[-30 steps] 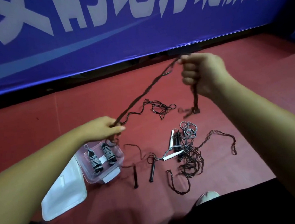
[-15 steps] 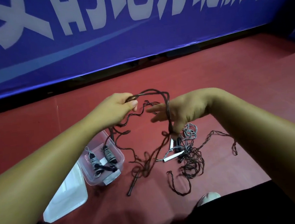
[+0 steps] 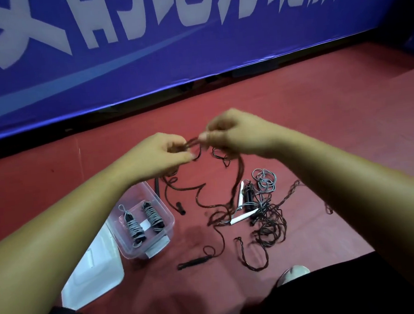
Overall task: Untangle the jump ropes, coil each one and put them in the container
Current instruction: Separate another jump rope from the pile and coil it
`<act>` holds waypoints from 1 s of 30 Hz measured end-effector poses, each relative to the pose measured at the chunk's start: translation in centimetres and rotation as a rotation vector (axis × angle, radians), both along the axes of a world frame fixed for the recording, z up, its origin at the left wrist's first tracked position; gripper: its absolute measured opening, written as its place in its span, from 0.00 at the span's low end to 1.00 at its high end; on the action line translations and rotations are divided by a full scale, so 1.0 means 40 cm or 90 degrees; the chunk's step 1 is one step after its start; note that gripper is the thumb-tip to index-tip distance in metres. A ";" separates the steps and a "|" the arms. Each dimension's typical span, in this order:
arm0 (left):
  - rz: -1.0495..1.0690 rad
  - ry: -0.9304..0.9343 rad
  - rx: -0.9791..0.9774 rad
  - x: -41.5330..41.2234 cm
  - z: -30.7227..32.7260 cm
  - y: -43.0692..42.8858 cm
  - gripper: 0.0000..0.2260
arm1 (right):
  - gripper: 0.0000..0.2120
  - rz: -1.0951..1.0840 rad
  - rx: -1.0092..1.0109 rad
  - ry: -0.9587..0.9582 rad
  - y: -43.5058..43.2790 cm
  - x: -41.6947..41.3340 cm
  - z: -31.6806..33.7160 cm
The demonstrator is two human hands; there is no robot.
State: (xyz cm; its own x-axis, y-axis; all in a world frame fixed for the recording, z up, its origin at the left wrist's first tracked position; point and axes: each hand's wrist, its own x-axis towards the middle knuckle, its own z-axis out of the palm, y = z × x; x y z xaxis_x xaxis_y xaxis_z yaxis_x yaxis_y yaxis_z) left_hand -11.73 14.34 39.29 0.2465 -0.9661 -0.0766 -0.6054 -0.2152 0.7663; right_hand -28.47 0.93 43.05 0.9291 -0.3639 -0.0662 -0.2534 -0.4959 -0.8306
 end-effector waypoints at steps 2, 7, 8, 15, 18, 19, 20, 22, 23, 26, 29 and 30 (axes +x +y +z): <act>0.018 -0.103 0.053 0.030 -0.031 0.012 0.09 | 0.14 -0.109 0.154 -0.128 -0.044 -0.006 0.032; 0.138 0.017 0.091 0.064 -0.088 0.027 0.16 | 0.16 -0.275 0.079 -0.099 -0.116 -0.027 -0.002; 0.166 0.065 0.059 0.053 -0.081 0.020 0.17 | 0.15 -0.255 -0.057 0.021 -0.131 -0.034 -0.017; 0.045 0.157 -0.013 -0.080 0.008 0.002 0.22 | 0.30 0.134 0.033 0.133 -0.020 -0.008 -0.060; 0.022 0.202 -0.048 -0.074 0.020 0.004 0.26 | 0.08 0.092 0.000 0.063 0.008 0.022 -0.073; 0.010 0.213 -0.043 -0.059 0.021 0.008 0.27 | 0.09 0.058 -0.019 0.048 -0.004 0.015 -0.063; -0.003 0.192 -0.031 -0.041 0.023 0.014 0.27 | 0.10 0.037 -0.036 0.041 -0.018 0.002 -0.052; -0.050 0.048 0.024 0.002 0.017 0.028 0.20 | 0.08 0.038 -0.041 0.058 -0.047 -0.028 -0.031; -0.076 -0.021 0.058 0.021 0.008 0.032 0.13 | 0.05 0.047 -0.056 0.078 -0.059 -0.037 -0.025; -0.101 -0.094 0.129 0.054 -0.029 0.042 0.07 | 0.13 0.124 -0.161 0.230 -0.075 -0.042 -0.023; -0.079 0.012 0.090 0.048 -0.036 0.044 0.08 | 0.20 0.198 -0.085 0.318 -0.060 -0.047 -0.035; -0.069 0.055 0.057 0.041 -0.028 0.042 0.08 | 0.17 0.184 -0.064 0.268 -0.056 -0.046 -0.043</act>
State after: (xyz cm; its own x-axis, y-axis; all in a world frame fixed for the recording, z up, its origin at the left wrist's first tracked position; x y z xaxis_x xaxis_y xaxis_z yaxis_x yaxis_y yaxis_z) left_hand -10.08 16.02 38.17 0.1303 -0.9751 -0.1796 -0.5619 -0.2219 0.7969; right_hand -30.31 -1.29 41.32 0.8928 -0.1196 -0.4344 -0.3963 -0.6670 -0.6309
